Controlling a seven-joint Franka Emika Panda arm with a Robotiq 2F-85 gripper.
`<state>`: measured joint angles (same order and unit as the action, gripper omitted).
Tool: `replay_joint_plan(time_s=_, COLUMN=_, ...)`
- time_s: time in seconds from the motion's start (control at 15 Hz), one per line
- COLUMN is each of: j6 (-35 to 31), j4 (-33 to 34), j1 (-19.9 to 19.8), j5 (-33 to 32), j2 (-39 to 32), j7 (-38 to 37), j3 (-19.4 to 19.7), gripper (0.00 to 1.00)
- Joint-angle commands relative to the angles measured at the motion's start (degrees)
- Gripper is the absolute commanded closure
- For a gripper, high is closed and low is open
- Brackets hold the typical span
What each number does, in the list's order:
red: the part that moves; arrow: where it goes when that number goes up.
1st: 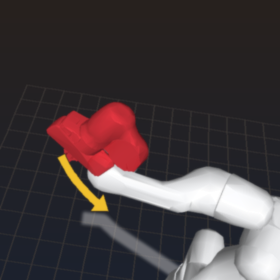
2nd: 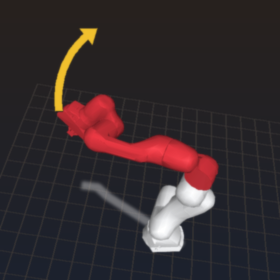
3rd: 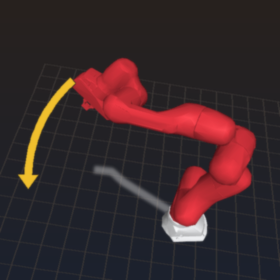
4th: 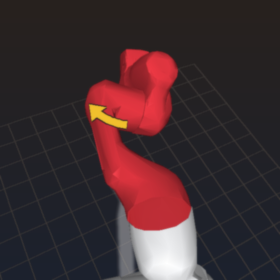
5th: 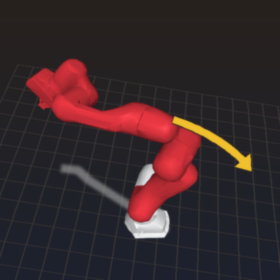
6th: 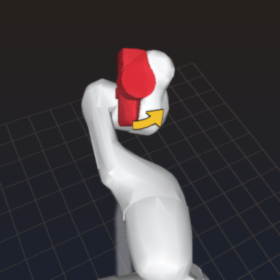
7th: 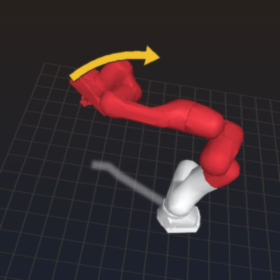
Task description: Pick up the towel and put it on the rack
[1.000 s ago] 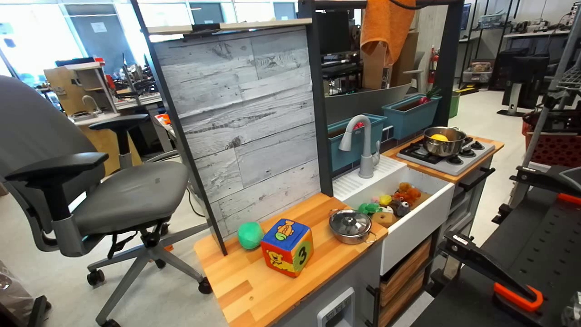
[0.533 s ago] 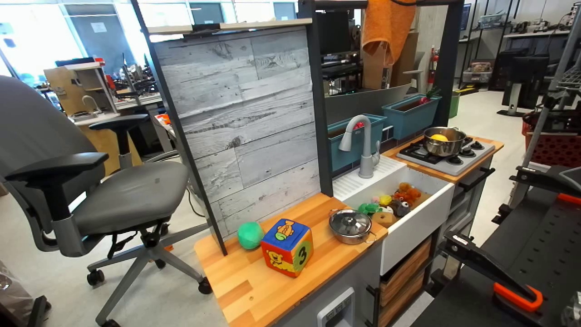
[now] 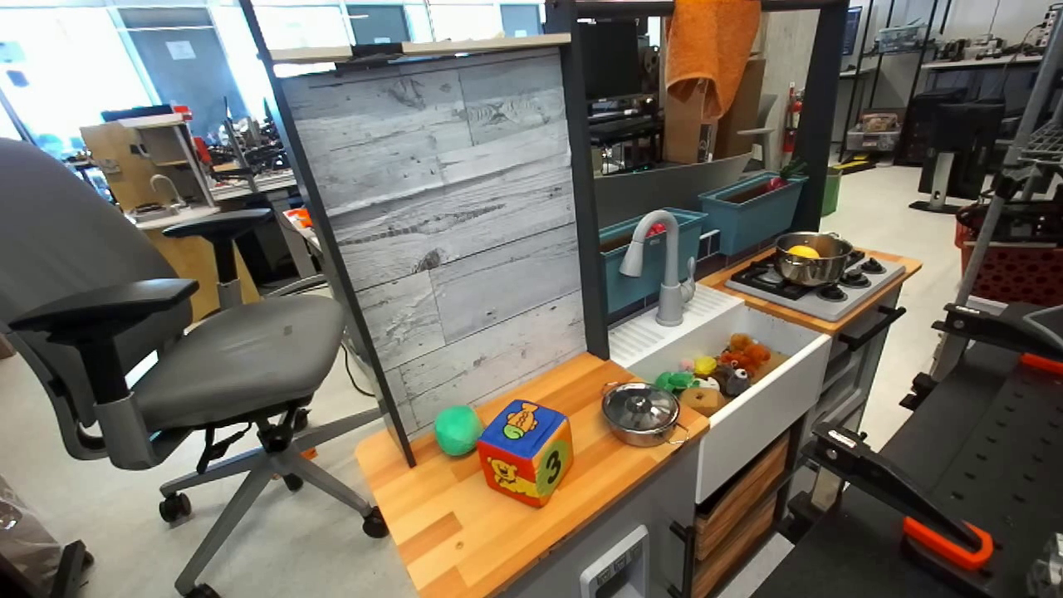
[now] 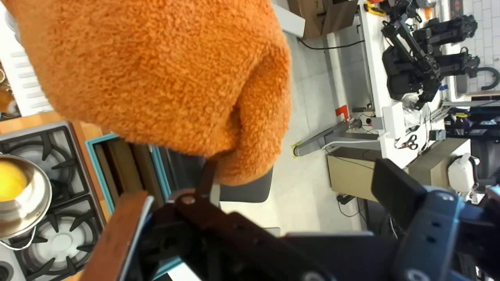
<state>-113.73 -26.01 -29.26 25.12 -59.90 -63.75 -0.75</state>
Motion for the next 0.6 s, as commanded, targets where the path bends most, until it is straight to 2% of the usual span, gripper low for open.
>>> replay_joint_plan(time_s=0.0, j6=1.4, j4=-1.6, j1=-1.5, j5=-2.3, j2=1.1, j7=-0.8, j3=-0.3, gripper=0.0)
replay_joint_plan(time_s=0.27, j6=4.0, j4=1.1, j1=-2.5, j5=-2.5, j2=-0.3, j7=-0.8, j3=-0.8, gripper=0.0)
replay_joint_plan(time_s=0.53, j6=6.9, j4=-0.3, j1=-3.6, j5=-1.4, j2=1.1, j7=0.5, j3=-2.1, gripper=0.0)
